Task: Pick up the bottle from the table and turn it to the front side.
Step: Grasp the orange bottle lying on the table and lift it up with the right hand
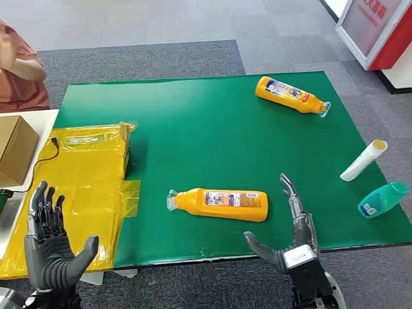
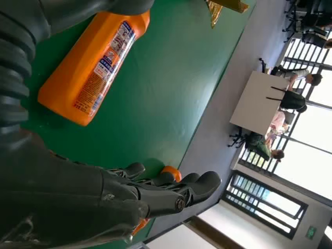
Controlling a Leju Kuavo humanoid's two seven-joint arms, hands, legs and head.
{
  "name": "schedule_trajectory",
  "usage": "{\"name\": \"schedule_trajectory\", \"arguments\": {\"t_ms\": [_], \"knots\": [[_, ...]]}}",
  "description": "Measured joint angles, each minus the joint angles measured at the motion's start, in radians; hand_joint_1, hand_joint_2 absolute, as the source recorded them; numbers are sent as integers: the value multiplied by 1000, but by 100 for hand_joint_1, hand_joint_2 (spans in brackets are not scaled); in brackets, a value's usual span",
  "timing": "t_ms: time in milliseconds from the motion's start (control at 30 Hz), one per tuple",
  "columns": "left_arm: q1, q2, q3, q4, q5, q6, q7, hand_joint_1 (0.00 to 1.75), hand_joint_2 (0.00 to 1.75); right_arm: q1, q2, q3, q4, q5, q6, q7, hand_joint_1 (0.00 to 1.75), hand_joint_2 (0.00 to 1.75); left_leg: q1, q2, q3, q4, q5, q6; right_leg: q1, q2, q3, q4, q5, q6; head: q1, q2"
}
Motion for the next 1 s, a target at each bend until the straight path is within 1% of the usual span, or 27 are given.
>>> {"name": "schedule_trajectory", "arguments": {"t_ms": [733,800,867,1000], "knots": [[1,2,-4,0,-2,2,0,0,175,4,-1,0,-2,0,-5,5,0,175,0,0,0,0,0,0,0,0,0,0,0,0,0,0],[2,4,-4,0,-5,5,-2,0,175,3,-6,0,-2,44,-10,33,0,175,0,0,0,0,0,0,0,0,0,0,0,0,0,0],[4,5,-4,-2,-10,6,-8,0,175,1,-20,0,-2,114,-11,81,0,175,0,0,0,0,0,0,0,0,0,0,0,0,0,0],[2,10,-3,-12,-11,-14,-13,0,175,-3,-58,0,-1,264,15,207,0,175,0,0,0,0,0,0,0,0,1,0,0,0,0,0]]}}
